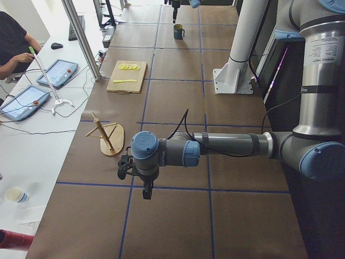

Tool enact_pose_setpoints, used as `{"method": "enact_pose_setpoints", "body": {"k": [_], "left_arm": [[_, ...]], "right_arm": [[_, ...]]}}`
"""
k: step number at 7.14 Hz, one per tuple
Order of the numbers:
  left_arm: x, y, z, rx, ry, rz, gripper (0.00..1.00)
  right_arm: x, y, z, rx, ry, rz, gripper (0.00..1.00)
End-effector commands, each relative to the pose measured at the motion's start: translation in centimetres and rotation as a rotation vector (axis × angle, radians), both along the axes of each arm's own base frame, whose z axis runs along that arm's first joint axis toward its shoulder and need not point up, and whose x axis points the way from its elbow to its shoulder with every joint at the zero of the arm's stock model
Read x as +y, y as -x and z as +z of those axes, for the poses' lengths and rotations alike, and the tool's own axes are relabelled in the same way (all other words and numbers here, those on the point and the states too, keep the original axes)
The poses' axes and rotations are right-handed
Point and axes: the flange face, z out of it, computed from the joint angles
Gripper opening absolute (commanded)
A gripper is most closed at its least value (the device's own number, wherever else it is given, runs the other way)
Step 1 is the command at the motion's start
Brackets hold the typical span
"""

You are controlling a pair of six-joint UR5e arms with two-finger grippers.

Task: Hang cup on storage rack
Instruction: 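Lower the right gripper onto the blue mug rim and grasp it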

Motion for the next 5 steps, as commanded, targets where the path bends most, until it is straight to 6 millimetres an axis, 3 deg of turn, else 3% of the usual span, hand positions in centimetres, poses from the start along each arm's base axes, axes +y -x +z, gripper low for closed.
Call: {"method": "enact_pose_setpoints", "body": {"k": [1, 5], "left_arm": [[0.0, -0.1, 0.1, 0.001, 0.003, 0.001, 1.00], [-0.1, -0.1, -0.1, 0.000, -0.002, 0.001, 1.00]], "right_arm": [[0.8, 1.0, 0.5, 0.008, 0.012, -0.028, 1.00], [1.3, 3.3, 1.3, 0.039, 0.065, -0.079, 1.00]]}}
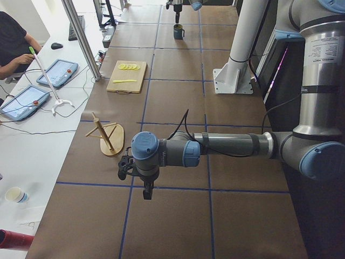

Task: Hang cup on storage rack
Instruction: 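Lower the right gripper onto the blue mug rim and grasp it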

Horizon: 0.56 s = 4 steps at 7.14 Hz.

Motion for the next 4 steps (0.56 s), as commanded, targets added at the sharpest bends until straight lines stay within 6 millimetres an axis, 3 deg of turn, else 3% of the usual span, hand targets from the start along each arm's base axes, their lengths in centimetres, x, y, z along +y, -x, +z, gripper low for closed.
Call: {"method": "enact_pose_setpoints", "body": {"k": [1, 3, 4], "left_arm": [[-0.21, -0.02, -0.21, 0.000, -0.004, 0.001, 1.00], [-0.45, -0.01, -0.50, 0.000, -0.006, -0.004, 1.00], [-0.50, -0.01, -0.49, 0.000, -0.005, -0.004, 1.00]], "right_arm": [[0.10, 0.74, 0.32, 0.018, 0.027, -0.015, 0.99], [-0.17, 0.35, 0.55, 0.057, 0.004, 0.016, 0.04], [-0.26, 0.41, 0.69, 0.058, 0.009, 0.016, 0.00]]}}
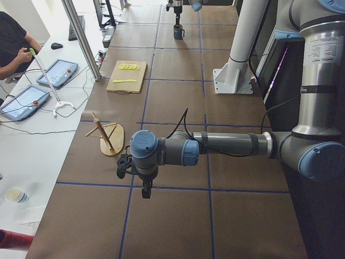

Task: Hang cup on storage rack
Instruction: 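Lower the right gripper onto the blue mug rim and grasp it, then carry the blue mug with the right gripper to the table center and set it down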

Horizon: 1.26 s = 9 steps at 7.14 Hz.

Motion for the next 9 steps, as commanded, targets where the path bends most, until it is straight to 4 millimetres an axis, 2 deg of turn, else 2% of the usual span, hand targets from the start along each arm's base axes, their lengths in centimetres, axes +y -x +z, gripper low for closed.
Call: {"method": "enact_pose_setpoints", "body": {"k": [1, 2, 3, 4, 5, 6, 7, 8, 9], "left_arm": [[-0.1, 0.0, -0.2, 0.003, 0.000, -0.002, 1.00], [-0.1, 0.0, -0.1, 0.005, 0.002, -0.002, 1.00], [-0.1, 0.0, -0.3, 0.006, -0.002, -0.002, 1.00], [-0.1, 0.0, -0.6, 0.006, -0.005, -0.005, 1.00], [-0.1, 0.0, -0.6, 0.006, -0.008, -0.003, 1.00], [-0.1, 0.0, -0.6, 0.007, -0.008, -0.003, 1.00], [0.0, 0.0, -0.7, 0.009, -0.009, -0.003, 1.00], [0.0, 0.0, -0.7, 0.009, -0.009, -0.003, 1.00], [0.0, 0.0, -0.7, 0.009, -0.008, -0.004, 1.00]], "right_arm": [[-0.3, 0.0, 0.1, 0.016, 0.006, 0.008, 0.00], [-0.3, 0.1, -0.7, 0.001, -0.001, 0.004, 0.00], [-0.1, -0.1, -3.6, -0.033, -0.032, 0.003, 0.00], [-0.7, -2.2, -7.4, -0.060, -0.010, 0.044, 0.00], [-2.8, -2.8, -13.1, -0.069, 0.014, 0.070, 0.00], [-5.1, -1.7, -18.3, -0.049, 0.058, 0.087, 0.00], [-6.9, 2.4, -24.4, -0.050, 0.110, 0.089, 0.00], [-7.0, 7.4, -29.5, -0.063, 0.150, 0.120, 0.00], [-4.7, 14.3, -32.7, -0.050, 0.174, 0.122, 0.00]]}}
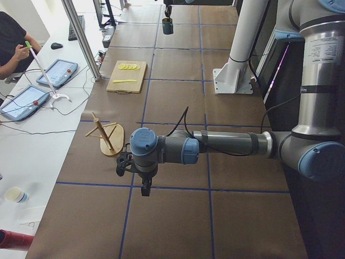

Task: Hang cup on storage rack
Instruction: 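Carry the blue mug with the right gripper to the table center and set it down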

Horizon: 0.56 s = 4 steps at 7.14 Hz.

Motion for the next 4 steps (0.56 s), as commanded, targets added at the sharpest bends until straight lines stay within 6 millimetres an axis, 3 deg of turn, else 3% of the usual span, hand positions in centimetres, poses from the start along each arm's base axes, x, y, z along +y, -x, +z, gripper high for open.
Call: {"method": "enact_pose_setpoints", "body": {"k": [1, 2, 3, 4], "left_arm": [[0.0, -0.1, 0.1, -0.001, 0.001, 0.002, 1.00], [0.2, -0.1, 0.2, -0.001, 0.004, 0.002, 1.00], [0.3, 0.0, 0.3, 0.000, 0.006, 0.000, 1.00], [0.2, 0.0, 0.1, 0.000, 0.001, 0.000, 1.00]], "right_arm": [[3.9, 14.6, -8.7, 0.024, 0.052, 0.055, 0.00], [5.4, 20.3, -12.2, 0.026, 0.059, 0.098, 0.00], [6.3, 25.7, -14.1, 0.049, 0.047, 0.084, 0.00], [5.5, 30.5, -15.3, 0.083, 0.061, 0.122, 0.00]]}}
